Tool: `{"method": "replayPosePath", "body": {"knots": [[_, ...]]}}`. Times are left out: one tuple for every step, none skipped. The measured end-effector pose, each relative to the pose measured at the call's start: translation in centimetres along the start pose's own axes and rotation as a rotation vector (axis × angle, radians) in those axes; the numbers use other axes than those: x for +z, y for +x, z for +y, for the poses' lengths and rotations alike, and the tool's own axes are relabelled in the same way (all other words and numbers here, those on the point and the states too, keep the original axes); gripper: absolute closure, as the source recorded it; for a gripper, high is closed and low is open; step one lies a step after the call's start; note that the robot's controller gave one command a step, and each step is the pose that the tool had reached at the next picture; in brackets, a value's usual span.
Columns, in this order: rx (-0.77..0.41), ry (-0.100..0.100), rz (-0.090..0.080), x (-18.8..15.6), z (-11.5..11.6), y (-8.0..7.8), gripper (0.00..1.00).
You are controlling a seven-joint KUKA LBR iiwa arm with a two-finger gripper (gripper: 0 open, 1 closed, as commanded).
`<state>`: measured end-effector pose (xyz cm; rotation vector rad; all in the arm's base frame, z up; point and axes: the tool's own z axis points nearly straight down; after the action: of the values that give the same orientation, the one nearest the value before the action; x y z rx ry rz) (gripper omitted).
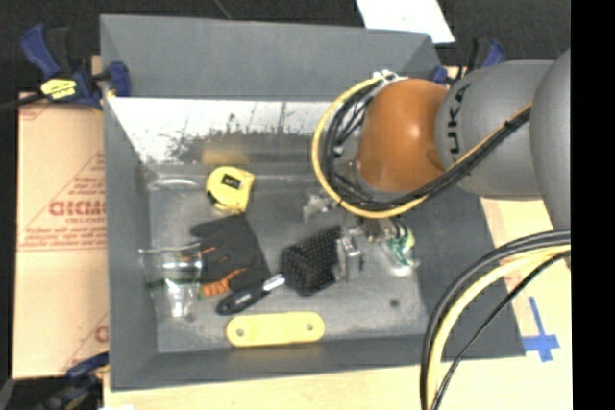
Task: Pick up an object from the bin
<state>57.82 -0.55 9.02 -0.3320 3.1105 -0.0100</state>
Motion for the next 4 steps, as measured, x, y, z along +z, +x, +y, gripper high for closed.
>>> {"method": "replayPosePath", "body": {"knots": [[-0.340, 0.006, -0.021, 1.0, -2.6, -0.7, 1.00], [-0.339, 0.006, -0.021, 1.0, -2.6, -0.7, 1.00], [-0.345, 0.008, -0.026, -1.7, -1.6, -0.2, 1.00], [-0.339, 0.009, -0.028, -6.6, -3.3, -1.6, 1.00]]}}
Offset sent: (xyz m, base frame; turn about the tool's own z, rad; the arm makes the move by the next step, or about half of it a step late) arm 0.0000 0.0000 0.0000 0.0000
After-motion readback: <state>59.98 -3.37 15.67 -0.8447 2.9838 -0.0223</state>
